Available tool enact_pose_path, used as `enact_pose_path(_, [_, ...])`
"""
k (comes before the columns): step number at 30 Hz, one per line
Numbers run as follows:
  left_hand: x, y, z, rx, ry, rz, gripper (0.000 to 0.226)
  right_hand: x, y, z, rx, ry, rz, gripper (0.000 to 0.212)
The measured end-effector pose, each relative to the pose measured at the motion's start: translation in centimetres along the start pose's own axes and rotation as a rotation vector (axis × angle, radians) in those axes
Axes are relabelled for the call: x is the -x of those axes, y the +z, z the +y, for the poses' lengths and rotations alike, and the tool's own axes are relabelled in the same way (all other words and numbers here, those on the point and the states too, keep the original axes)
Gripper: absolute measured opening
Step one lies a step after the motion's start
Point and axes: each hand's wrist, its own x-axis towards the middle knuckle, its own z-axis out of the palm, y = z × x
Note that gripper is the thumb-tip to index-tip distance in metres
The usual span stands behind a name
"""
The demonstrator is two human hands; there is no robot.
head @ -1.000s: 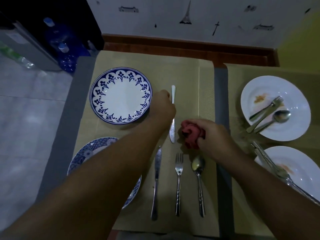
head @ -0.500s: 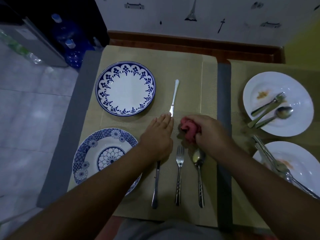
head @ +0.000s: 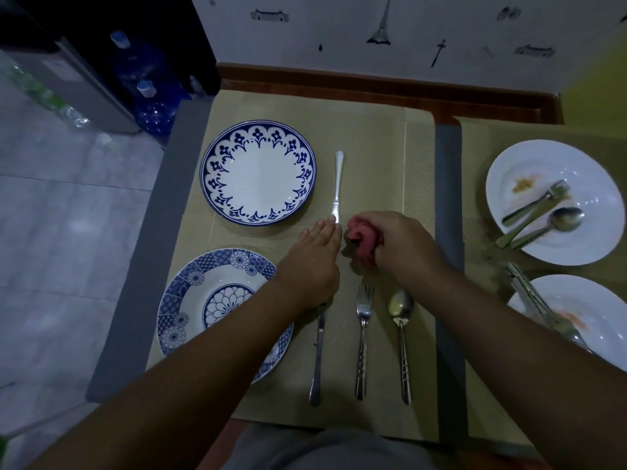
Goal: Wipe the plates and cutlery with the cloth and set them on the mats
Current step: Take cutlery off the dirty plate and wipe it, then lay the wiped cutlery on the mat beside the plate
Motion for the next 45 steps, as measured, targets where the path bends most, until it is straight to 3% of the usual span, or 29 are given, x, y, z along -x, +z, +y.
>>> enact_pose_path(12, [2.1,-0.1,2.8,-0.013,0.031,0.055,0.071,4.0,-1.9,0.8,-0.021,0.030,0.129,0.056])
enact_pose_path(29, [2.2,4.5,20.6,0.032,0.238,0.038,0.066,18.4,-10.3,10.8,-0.083,0.133,0.323,0.056])
enact_pose_path(33, [0.5,4.8,24.1,-0.020,0.324,0.097,0.047,21.3,-12.1,13.3,-0.123,0.218,0.327,0.045])
enact_pose_path(37, [-2.6,5.6,26.6,-0.103,0.372,0.183,0.028,23.5,-13.3,15.3,-0.088,0.232,0.376,0.054])
enact_pose_path(45, [-7.1,6.0,29.8,-0.342,0.384,0.184,0.031,26.4,-14.0,19.1,-0.127,0.270,0.398,0.055])
